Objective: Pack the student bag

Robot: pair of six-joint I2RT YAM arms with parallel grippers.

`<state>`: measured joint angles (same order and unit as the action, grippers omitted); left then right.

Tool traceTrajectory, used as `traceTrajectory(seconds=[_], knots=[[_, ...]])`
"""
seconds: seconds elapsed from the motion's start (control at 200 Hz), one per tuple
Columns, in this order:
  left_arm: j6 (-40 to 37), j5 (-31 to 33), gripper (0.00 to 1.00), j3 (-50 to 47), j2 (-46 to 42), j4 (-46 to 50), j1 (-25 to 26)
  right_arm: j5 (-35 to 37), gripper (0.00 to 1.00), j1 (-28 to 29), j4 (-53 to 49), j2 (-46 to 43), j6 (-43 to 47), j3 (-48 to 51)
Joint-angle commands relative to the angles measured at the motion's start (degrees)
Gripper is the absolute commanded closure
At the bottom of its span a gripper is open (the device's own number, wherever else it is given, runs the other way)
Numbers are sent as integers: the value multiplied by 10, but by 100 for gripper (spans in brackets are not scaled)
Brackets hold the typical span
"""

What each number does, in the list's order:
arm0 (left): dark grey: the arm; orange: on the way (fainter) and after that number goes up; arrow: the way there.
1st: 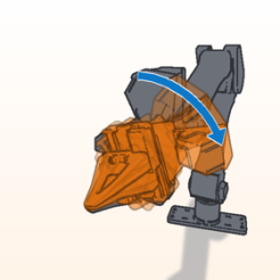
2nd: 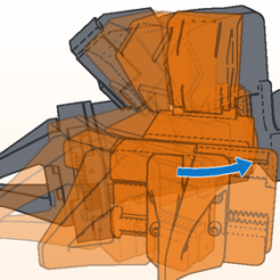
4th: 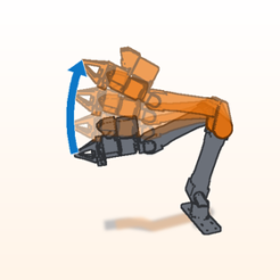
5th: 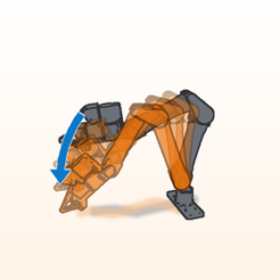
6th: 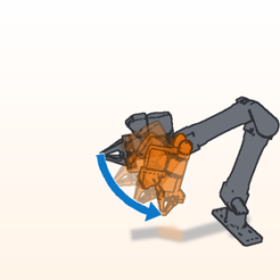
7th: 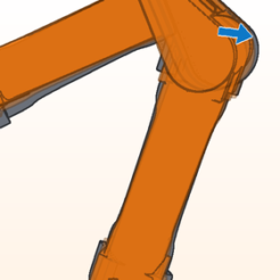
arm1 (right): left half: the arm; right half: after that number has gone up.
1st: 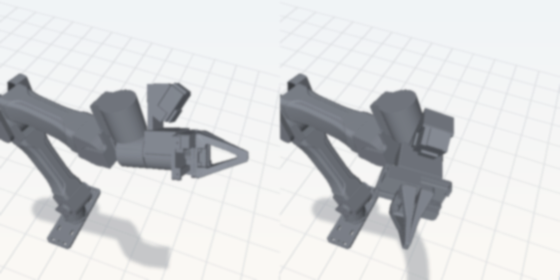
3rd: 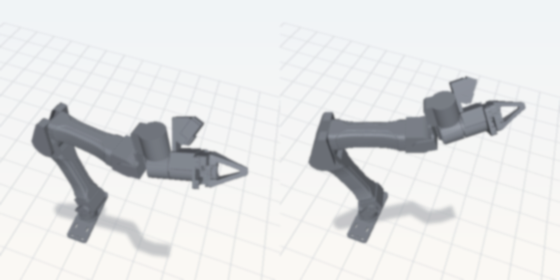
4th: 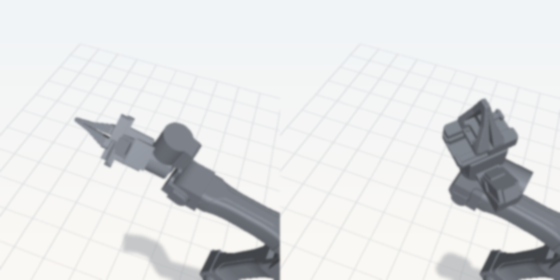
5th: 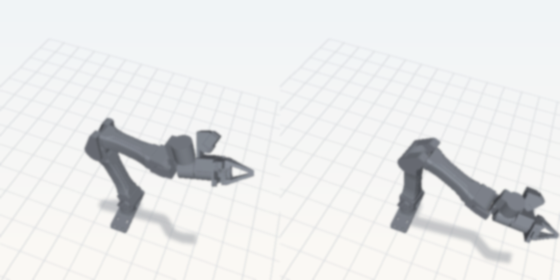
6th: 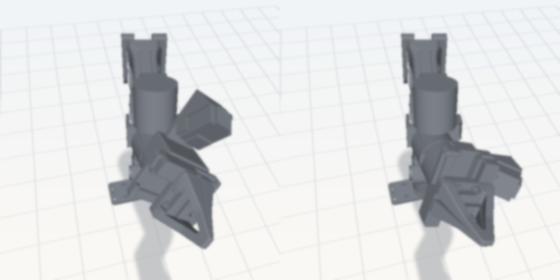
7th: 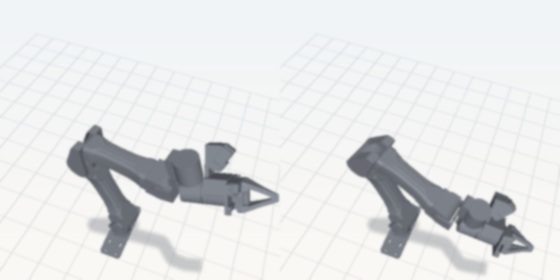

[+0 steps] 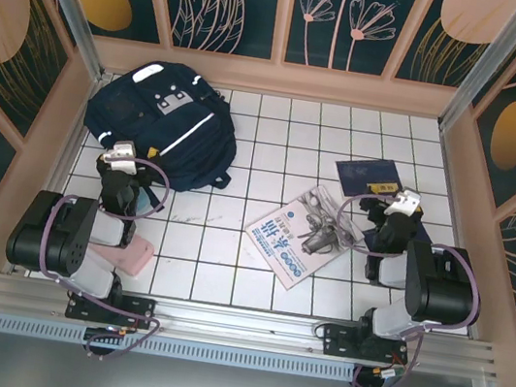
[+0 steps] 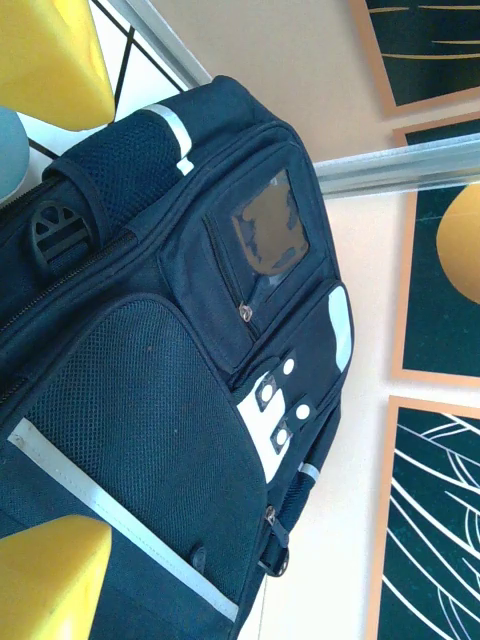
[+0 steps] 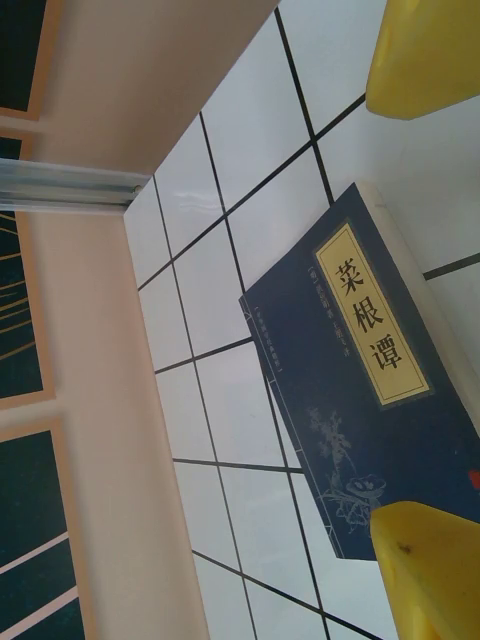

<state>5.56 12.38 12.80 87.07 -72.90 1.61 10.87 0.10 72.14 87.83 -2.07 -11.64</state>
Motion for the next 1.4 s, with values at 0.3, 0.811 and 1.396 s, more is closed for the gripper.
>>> traceTrajectory(seconds=[0.3,0.811,1.396], knots=[[-7,-9,1,2,1,-12,-3,6,1,3,18,2,-7,-5],[-7,-6,1,-3,-1,-21,-3,1,1,0,19,2,-8,-4],[56,49,1,87,-247,360,-3,31,1,44,-374,-177,-51,-155]])
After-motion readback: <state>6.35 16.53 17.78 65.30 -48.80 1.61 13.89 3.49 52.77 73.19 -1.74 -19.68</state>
